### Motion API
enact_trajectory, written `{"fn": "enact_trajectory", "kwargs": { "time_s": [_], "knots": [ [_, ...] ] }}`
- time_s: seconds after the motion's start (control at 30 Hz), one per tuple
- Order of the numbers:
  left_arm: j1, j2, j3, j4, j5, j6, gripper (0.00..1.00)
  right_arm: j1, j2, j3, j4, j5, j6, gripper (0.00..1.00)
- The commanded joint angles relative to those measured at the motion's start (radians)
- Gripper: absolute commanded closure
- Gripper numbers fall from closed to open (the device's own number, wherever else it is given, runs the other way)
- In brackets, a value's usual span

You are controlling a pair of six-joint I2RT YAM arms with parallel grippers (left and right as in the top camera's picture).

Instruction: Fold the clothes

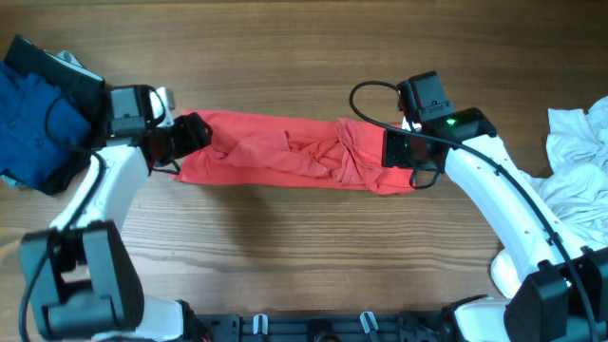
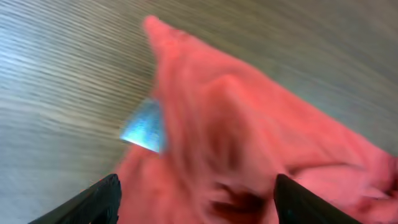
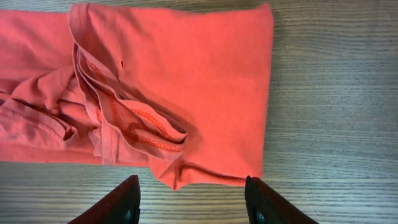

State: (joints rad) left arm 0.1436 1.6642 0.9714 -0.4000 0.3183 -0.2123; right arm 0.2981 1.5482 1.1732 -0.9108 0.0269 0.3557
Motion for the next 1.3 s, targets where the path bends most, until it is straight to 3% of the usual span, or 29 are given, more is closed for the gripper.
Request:
{"fn": "enact_trajectory", "kwargs": {
  "time_s": [0.0,0.13,0.37,0.57,0.63,0.8,0.9,1.1,1.27],
  "knots": [
    [0.058,0.064,-0.001,0.053,0.028,0.142,0.19,0.002,0.006,0.003,-0.004,-0.005,0.011,0.45],
    [0.063,0.112,-0.001,0.094,0.031,0.187,0.16,0.002,0.006,0.003,-0.002,-0.005,0.011,0.45],
    [0.031,0.237,-0.001,0.085,0.144,0.209,0.18,0.002,0.006,0.003,0.001,-0.005,0.011,0.45],
    [-0.029,0.253,-0.001,0.063,0.230,0.209,0.42,0.002,0.006,0.003,0.002,-0.005,0.012,0.44],
    [-0.030,0.253,-0.001,0.060,0.230,0.209,0.64,0.002,0.006,0.003,0.000,-0.005,0.011,0.45],
    [-0.024,0.249,0.000,0.016,0.082,0.204,0.96,0.002,0.006,0.003,-0.011,-0.005,0.012,0.45],
    [0.013,0.205,0.016,-0.027,-0.059,0.119,0.96,0.002,0.006,0.003,-0.014,-0.004,0.012,0.45],
    [0.103,0.085,0.198,-0.206,-0.276,0.130,0.96,-0.021,0.006,0.003,-0.018,0.086,0.015,0.45],
    [0.106,0.062,0.398,-0.312,-0.269,0.129,0.96,-0.098,0.006,0.003,-0.023,0.085,-0.021,0.44]
  ]
}}
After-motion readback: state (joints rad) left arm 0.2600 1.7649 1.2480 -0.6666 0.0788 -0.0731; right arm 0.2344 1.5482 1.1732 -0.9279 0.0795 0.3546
